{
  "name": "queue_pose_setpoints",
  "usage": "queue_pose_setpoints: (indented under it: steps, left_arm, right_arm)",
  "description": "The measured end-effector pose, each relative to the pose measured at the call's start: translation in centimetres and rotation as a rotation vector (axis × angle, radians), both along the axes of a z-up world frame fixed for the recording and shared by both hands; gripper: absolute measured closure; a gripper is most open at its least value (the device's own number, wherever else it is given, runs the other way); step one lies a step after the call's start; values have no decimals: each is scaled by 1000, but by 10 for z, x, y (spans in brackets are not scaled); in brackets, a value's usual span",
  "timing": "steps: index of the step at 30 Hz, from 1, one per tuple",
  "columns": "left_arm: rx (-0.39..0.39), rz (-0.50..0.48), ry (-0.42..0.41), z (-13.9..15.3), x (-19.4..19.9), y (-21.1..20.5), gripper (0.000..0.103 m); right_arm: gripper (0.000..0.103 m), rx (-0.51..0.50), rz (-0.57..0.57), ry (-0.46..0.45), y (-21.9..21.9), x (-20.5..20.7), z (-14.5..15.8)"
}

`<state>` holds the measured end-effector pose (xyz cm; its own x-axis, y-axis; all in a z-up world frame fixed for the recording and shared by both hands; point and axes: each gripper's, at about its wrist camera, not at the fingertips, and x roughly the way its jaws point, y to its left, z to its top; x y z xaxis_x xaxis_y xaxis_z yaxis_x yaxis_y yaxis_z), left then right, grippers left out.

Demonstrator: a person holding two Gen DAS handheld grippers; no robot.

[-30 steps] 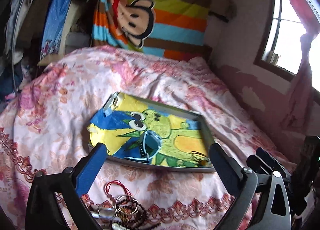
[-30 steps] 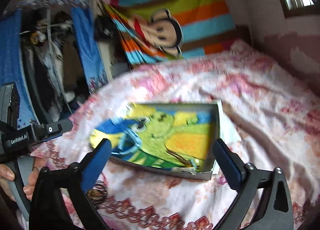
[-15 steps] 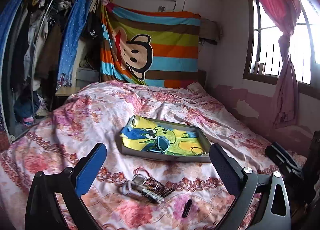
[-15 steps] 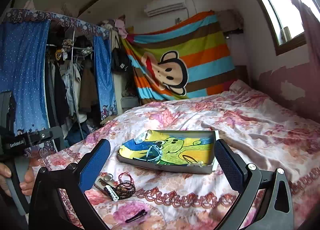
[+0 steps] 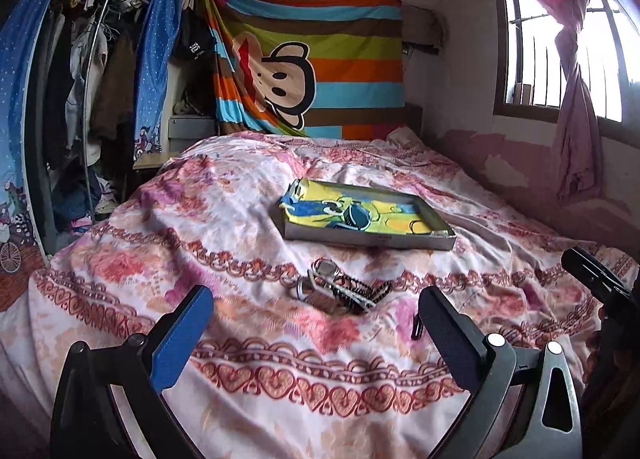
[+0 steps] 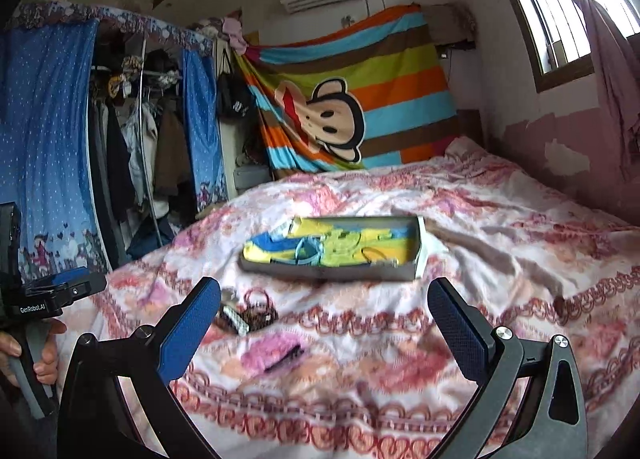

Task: Organize jewelry
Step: 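Open both grippers over the tray and withdraw them toward the remaining jewelry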

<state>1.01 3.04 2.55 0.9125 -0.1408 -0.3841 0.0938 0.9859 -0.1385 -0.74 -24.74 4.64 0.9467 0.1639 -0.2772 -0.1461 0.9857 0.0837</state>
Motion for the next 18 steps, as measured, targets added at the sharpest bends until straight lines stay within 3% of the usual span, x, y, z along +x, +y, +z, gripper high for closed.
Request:
queue_pose_setpoints:
  steps: [5,9,18]
  left_arm:
    - [37,-11,46,-13,-1,-5,0]
    - [87,-8,136,-26,6,-7,0]
    - [81,30,207,-41,15,-1,0]
  right_arm:
    - [1,-46,38,74,13,2,-18]
    - [1,-76,57,161,20,13,-34]
    - [1,-100,78,298,27,31,-63]
